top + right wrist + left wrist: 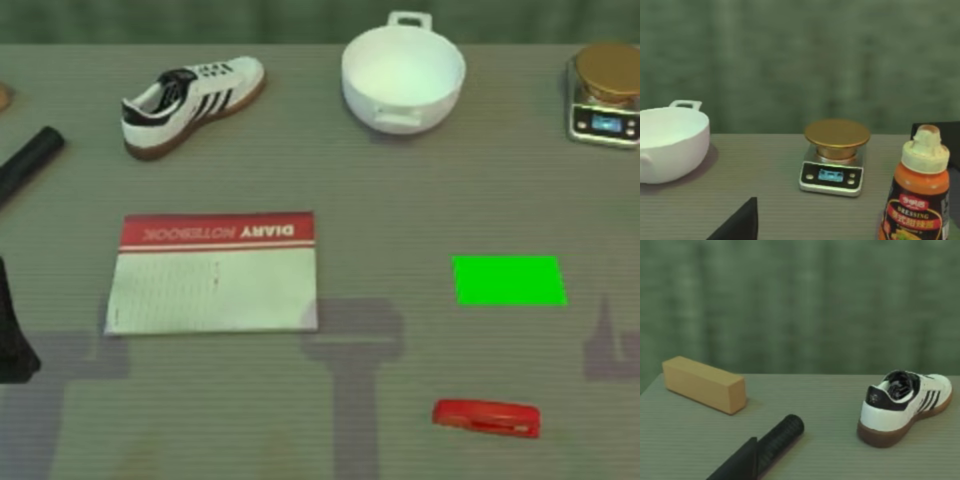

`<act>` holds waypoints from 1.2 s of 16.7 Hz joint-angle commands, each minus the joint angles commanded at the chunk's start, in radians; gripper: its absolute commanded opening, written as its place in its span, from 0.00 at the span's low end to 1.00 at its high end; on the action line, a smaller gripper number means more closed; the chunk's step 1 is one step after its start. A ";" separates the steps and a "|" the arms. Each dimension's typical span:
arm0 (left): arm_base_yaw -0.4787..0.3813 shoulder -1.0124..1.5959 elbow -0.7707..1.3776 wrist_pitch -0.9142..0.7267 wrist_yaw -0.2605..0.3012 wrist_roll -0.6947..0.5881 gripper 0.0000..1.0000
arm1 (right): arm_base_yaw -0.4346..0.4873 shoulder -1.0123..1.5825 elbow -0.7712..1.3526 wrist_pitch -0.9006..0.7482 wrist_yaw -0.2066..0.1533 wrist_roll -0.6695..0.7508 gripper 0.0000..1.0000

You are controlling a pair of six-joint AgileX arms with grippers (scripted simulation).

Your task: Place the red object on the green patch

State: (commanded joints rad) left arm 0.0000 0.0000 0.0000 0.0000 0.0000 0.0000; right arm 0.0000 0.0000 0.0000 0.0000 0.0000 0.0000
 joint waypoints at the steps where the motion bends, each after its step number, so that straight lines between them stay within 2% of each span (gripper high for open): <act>1: 0.000 0.000 0.000 0.000 0.000 0.000 1.00 | 0.000 0.000 0.000 0.000 0.000 0.000 1.00; 4: 0.000 0.000 0.000 0.000 0.000 0.000 1.00 | 0.019 0.033 0.032 -0.028 -0.001 -0.019 1.00; 8: 0.000 0.000 0.000 0.000 0.000 0.000 1.00 | 0.111 0.224 0.198 -0.175 -0.002 -0.119 1.00; 20: 0.000 0.000 0.000 0.000 0.000 0.000 1.00 | 0.542 1.327 0.933 -0.884 -0.005 -0.597 1.00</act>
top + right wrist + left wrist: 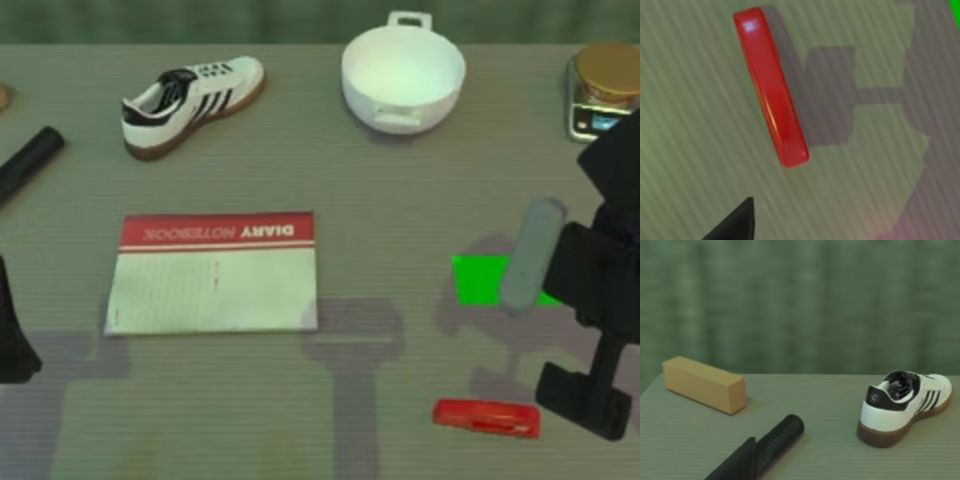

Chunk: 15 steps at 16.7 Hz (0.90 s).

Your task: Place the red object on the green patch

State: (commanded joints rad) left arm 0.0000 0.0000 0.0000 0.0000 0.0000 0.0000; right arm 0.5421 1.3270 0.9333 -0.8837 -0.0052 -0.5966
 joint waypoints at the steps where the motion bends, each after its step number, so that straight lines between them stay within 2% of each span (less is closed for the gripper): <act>1: 0.000 0.000 0.000 0.000 0.000 0.000 1.00 | 0.029 0.069 0.051 -0.047 -0.001 -0.032 1.00; 7: 0.000 0.000 0.000 0.000 0.000 0.000 1.00 | 0.135 0.327 0.250 -0.214 0.000 -0.149 1.00; 15: 0.000 0.000 0.000 0.000 0.000 0.000 1.00 | 0.137 0.350 0.228 -0.180 0.000 -0.153 1.00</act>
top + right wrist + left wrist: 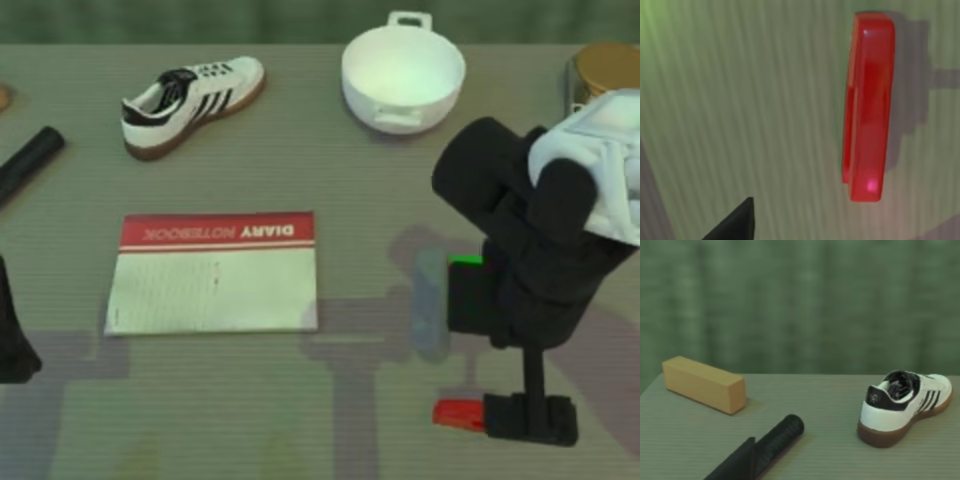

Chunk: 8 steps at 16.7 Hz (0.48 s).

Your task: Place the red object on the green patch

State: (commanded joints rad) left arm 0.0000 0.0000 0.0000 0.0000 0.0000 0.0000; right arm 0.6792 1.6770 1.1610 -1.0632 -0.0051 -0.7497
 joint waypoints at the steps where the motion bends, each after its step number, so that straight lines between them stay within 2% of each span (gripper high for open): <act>1: 0.000 0.000 0.000 0.000 0.000 0.000 1.00 | 0.001 0.013 -0.021 0.034 0.000 0.000 1.00; 8: 0.000 0.000 0.000 0.000 0.000 0.000 1.00 | 0.006 0.140 -0.197 0.346 0.000 0.007 1.00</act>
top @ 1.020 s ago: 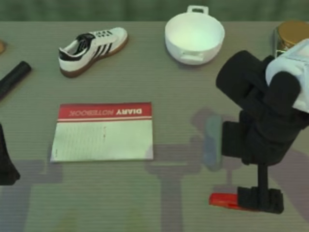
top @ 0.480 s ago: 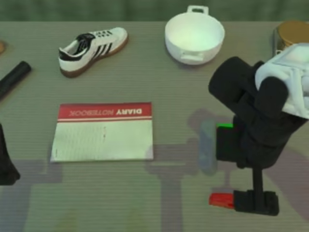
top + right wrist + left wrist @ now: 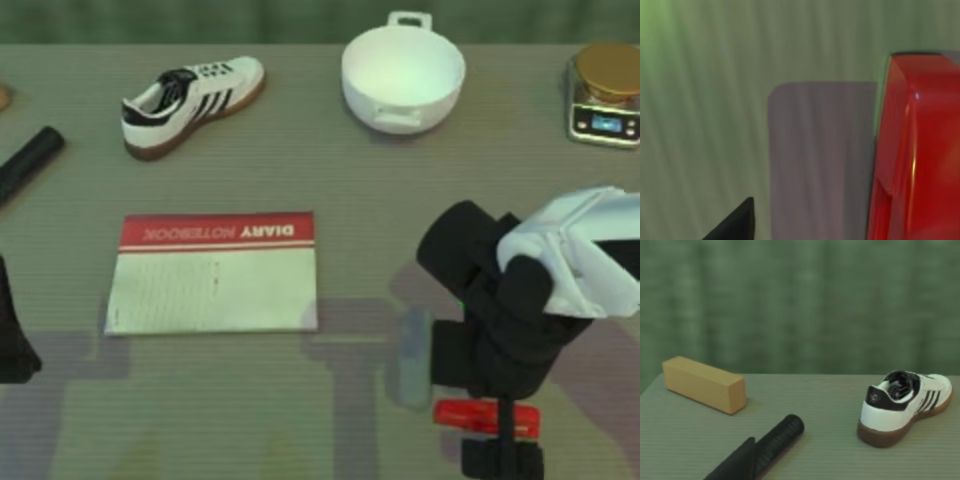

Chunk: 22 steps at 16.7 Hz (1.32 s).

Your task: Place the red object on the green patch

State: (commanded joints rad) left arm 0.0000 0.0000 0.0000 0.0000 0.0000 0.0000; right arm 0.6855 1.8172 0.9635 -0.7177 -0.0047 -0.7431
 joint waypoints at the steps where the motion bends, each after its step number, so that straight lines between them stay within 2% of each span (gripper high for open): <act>1: 0.000 0.000 0.000 0.000 0.000 0.000 1.00 | 0.000 0.008 -0.010 0.015 0.000 0.000 1.00; 5: 0.000 0.000 0.000 0.000 0.000 0.000 1.00 | 0.001 0.010 -0.013 0.019 0.000 0.000 1.00; 18: 0.000 0.000 0.000 0.000 0.000 0.000 1.00 | 0.001 0.010 -0.013 0.019 0.000 0.000 0.02; 22: 0.000 0.000 0.000 0.000 0.000 0.000 1.00 | 0.001 0.010 -0.013 0.019 0.000 0.000 0.00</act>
State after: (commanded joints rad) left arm 0.0000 0.0000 0.0000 0.0000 0.0000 0.0000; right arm 0.6861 1.8273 0.9502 -0.6982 -0.0047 -0.7427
